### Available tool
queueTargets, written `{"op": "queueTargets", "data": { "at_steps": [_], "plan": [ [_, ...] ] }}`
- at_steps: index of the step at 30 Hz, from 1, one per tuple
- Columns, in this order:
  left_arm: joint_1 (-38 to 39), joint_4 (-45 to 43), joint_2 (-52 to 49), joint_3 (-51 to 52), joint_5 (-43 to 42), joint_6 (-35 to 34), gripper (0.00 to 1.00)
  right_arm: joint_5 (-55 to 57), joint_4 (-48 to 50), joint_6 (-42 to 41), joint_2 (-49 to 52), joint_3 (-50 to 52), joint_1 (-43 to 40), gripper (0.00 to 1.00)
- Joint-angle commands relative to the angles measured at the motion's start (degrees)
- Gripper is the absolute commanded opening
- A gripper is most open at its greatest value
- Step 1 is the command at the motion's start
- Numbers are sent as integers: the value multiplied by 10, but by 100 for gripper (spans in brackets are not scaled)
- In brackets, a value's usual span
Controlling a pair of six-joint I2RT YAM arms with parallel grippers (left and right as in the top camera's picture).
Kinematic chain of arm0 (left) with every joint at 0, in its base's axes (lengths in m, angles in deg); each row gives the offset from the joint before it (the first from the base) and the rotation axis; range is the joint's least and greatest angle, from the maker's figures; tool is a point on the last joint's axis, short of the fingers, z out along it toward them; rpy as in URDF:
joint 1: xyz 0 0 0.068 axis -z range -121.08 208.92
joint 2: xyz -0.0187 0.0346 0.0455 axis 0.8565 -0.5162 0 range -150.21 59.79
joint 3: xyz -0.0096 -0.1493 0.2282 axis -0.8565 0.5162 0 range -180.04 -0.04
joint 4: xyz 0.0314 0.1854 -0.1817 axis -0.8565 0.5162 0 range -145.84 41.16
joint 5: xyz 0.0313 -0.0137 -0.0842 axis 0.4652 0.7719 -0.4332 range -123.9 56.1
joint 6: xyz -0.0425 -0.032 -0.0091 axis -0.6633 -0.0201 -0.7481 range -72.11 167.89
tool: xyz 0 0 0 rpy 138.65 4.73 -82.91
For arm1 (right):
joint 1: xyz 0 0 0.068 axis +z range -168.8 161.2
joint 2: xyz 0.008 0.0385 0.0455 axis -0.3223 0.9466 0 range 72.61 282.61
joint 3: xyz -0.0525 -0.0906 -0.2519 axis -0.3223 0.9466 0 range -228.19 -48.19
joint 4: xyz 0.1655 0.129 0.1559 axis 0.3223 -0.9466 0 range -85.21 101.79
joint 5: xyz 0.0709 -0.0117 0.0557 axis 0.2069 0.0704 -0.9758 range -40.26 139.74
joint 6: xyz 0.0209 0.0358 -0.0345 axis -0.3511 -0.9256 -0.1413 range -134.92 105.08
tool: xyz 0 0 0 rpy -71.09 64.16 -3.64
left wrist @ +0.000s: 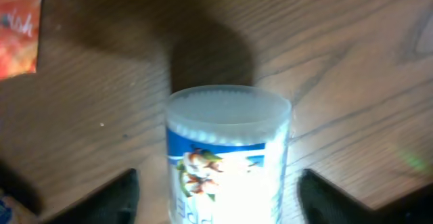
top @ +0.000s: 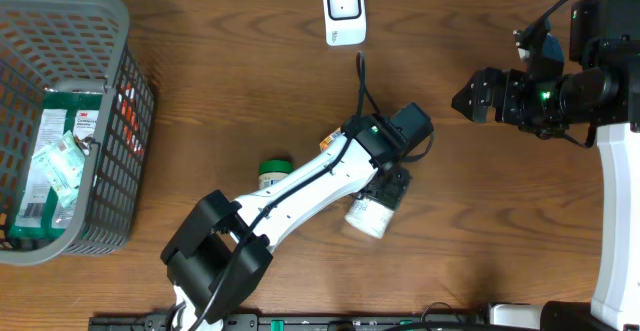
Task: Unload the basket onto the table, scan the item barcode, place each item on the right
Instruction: 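Lift the cotton swab tub out and carry it to table center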
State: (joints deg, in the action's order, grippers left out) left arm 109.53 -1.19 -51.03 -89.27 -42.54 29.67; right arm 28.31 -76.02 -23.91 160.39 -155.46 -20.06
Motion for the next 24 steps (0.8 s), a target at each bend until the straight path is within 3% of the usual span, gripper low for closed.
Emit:
{"op": "queueTargets", "data": {
  "at_steps": [1,6,14,24],
  "plan": [
    [-6,7,26,1,4,-1,7,-5,-1,-6,1,-10,7,99],
    [-9,8,50,1,-76,2,8,-5,-1,-6,1,-10,7,99],
    [-9,7,29,3,-257,78,7,-5,-1,-6,1,-10,7,99],
    [-9,-42,25,66,-270,100,7,-5,-1,-6,1,-10,7,99]
  ]
}}
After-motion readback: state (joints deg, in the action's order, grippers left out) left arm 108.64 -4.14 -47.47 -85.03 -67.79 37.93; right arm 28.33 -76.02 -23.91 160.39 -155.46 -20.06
